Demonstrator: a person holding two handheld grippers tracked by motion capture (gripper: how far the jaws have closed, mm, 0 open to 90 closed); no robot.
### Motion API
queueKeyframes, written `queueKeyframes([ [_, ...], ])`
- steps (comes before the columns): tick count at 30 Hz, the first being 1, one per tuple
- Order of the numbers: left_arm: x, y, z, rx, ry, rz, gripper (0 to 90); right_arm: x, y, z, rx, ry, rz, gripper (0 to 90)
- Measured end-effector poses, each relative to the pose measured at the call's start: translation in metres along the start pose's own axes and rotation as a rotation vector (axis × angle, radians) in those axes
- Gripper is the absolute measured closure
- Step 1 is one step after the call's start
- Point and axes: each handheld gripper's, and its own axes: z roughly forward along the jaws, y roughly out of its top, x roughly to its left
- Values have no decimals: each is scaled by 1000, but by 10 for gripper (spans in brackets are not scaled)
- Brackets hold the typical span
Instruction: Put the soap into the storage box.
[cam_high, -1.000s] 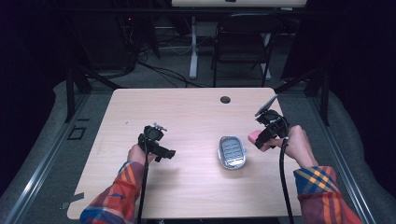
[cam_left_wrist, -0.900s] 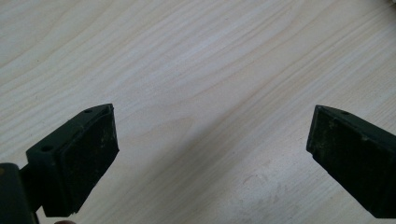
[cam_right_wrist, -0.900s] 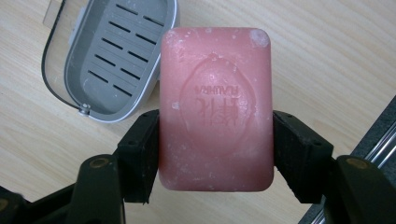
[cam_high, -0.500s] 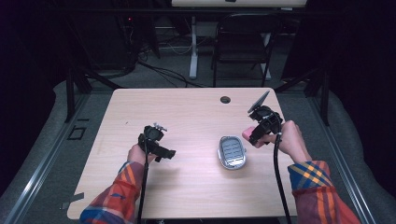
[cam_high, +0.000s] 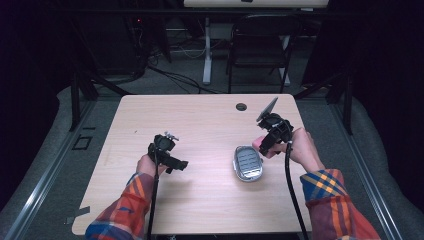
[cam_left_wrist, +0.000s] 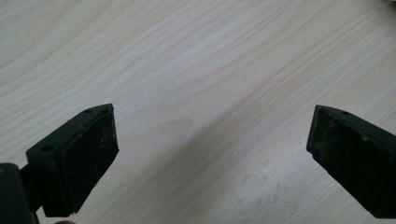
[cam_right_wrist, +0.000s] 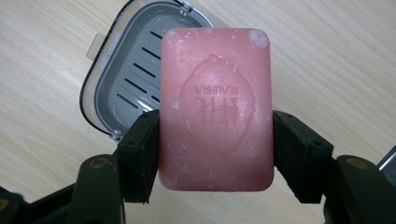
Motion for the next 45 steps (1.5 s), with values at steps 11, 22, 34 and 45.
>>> queueKeyframes([
  [11,0,0,-1,-6,-1,0,18,11,10,13,41,-22,-16,370],
  [22,1,0,-1,-3,-1,1,18,23,18,32,75,-37,-21,369],
  [34,0,0,-1,-3,-4,3,18,37,23,54,79,-52,6,368],
  [45,0,0,-1,-2,-4,4,18,38,22,59,71,-39,40,363],
])
